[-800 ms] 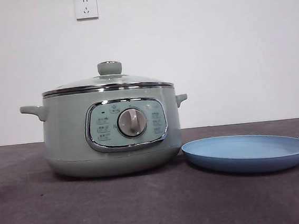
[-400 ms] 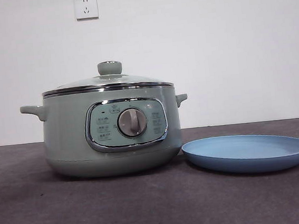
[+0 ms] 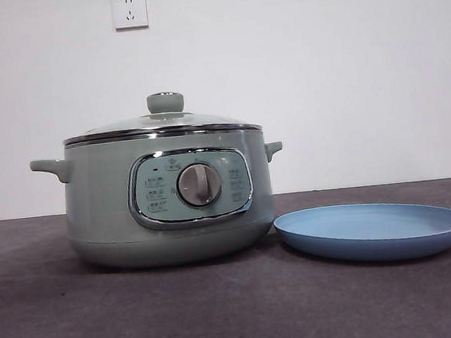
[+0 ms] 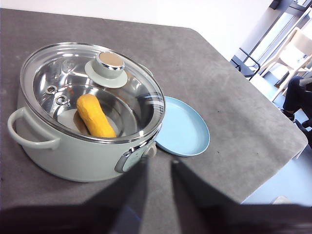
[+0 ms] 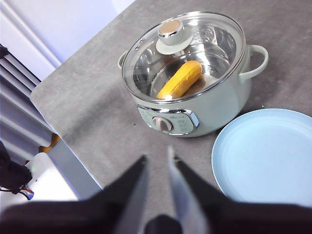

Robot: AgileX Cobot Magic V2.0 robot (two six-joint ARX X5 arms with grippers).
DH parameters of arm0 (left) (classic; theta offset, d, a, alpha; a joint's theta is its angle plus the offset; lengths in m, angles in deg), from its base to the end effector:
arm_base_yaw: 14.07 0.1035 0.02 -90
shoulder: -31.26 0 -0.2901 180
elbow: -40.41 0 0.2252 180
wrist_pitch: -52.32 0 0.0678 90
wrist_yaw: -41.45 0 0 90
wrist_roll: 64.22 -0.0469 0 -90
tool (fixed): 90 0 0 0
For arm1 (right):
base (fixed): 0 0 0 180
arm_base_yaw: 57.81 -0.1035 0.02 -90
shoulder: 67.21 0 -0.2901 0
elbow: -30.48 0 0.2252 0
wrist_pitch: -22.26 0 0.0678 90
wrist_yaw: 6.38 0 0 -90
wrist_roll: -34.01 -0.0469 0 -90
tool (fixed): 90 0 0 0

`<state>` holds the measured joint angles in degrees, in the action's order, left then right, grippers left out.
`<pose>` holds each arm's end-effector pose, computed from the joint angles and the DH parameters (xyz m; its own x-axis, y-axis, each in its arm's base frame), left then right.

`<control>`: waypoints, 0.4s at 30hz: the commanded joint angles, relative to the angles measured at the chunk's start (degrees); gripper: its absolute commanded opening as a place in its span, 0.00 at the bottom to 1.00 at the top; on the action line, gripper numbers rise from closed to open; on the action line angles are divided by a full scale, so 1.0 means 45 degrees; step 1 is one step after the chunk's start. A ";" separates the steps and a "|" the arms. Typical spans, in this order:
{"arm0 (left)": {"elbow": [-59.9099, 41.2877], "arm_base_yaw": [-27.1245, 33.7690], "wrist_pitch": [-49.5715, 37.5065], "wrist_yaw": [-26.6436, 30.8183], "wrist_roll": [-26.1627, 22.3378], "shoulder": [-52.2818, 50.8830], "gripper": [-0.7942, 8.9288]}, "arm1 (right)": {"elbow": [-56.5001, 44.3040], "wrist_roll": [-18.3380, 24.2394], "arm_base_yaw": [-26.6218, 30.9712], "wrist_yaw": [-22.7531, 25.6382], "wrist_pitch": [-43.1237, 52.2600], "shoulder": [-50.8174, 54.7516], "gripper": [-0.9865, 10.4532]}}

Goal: Take the corn out from the steamer,put the corn on the plate,close the lid

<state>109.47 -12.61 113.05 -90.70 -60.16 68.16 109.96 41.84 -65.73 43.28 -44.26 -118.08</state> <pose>0.0695 -0.0297 0.3485 0.6680 -0.6543 -0.3546 0.5350 0.7534 -0.3823 0.1110 0.0461 0.3727 0.5064 0.7240 -0.4683 -0.6881 0.6667 0.2865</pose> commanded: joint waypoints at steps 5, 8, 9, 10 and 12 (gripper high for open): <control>0.0044 -0.0005 -0.0049 -0.0049 -0.0155 -0.0015 0.66 | 0.0029 -0.0112 -0.0029 0.0049 0.0000 -0.0005 0.63; 0.0044 -0.0005 -0.0073 -0.0044 -0.0155 -0.0015 0.66 | 0.0029 -0.0112 -0.0029 0.0044 0.0000 -0.0005 0.63; 0.0044 0.0000 -0.0121 -0.0044 -0.0155 -0.0015 0.66 | 0.0029 -0.0112 -0.0029 0.0044 0.0000 -0.0005 0.63; 0.0044 -0.0005 -0.0209 -0.0039 -0.0151 -0.0015 0.66 | 0.0029 -0.0112 -0.0029 0.0049 0.0000 -0.0005 0.63; 0.0044 -0.0005 -0.0520 -0.0015 -0.0146 0.0000 0.66 | 0.0029 -0.0112 -0.0029 0.0044 0.0000 -0.0005 0.63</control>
<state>109.47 -12.61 111.65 -90.70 -60.16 68.19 109.96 41.71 -65.73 43.37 -44.35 -118.08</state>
